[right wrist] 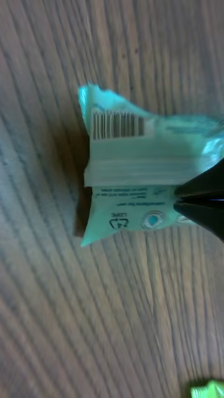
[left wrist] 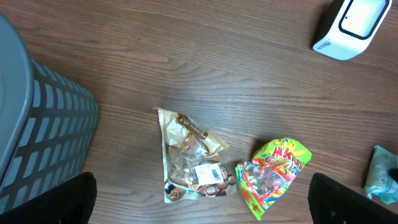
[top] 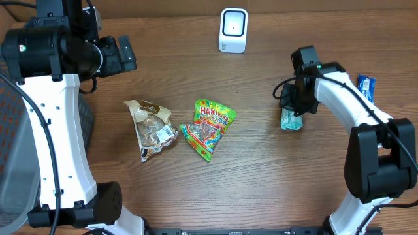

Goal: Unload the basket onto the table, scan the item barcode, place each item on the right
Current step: 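Carry the wipes pack right and lower it near the blue bar, then open the right gripper and move it right off the wipes pack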

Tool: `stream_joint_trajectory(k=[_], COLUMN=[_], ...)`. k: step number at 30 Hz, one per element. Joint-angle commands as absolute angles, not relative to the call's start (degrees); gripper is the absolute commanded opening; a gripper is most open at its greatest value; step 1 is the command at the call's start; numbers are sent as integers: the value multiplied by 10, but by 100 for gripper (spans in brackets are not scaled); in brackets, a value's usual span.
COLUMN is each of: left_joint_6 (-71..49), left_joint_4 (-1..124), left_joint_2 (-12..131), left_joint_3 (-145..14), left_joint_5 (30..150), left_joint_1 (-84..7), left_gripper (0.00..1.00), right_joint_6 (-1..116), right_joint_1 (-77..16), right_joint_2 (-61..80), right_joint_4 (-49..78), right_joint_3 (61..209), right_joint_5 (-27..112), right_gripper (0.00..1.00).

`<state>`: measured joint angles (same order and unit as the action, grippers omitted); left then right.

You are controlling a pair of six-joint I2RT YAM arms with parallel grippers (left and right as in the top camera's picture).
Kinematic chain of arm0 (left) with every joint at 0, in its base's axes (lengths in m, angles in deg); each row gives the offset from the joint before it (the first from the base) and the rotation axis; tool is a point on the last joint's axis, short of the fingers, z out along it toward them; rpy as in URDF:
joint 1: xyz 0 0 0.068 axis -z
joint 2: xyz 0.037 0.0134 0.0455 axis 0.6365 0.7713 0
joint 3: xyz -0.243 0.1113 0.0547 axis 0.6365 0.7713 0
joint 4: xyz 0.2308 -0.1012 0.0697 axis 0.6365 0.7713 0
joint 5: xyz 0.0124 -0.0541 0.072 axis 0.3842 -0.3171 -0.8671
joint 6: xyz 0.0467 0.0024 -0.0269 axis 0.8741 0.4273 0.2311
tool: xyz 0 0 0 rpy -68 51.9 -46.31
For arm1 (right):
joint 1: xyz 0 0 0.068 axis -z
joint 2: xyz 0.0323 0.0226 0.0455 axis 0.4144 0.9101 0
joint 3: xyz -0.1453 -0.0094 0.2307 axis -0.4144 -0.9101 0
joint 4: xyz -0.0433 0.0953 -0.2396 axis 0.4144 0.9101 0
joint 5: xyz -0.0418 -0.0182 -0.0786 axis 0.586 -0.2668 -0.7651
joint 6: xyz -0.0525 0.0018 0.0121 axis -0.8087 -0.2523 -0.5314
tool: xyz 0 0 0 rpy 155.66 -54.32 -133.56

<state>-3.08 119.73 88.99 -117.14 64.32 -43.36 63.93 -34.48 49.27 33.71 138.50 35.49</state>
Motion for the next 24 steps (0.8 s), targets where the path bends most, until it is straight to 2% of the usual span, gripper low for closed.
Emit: stream_joint_trajectory(k=[1, 11, 18, 21, 24], left_joint_6=[-41, -41, -41, -41, -41], left_joint_4=[1197, 1197, 1197, 1197, 1197], left_joint_2=[880, 880, 880, 880, 880], left_joint_3=[-1171, -1171, -1171, -1171, -1171], left_joint_5=[649, 649, 649, 649, 649], left_joint_1=[-431, -431, -431, -431, -431], left_gripper=[100, 100, 100, 100, 100], right_joint_6=[641, 646, 563, 533, 523], right_joint_1=[-345, -345, -345, -340, -325], right_joint_2=[495, 495, 494, 487, 464], right_joint_4=[314, 303, 304, 303, 304], right_joint_3=[1346, 1289, 1290, 1297, 1318], right_joint_5=[345, 349, 501, 609, 659], right_gripper=[4, 5, 20, 30, 40])
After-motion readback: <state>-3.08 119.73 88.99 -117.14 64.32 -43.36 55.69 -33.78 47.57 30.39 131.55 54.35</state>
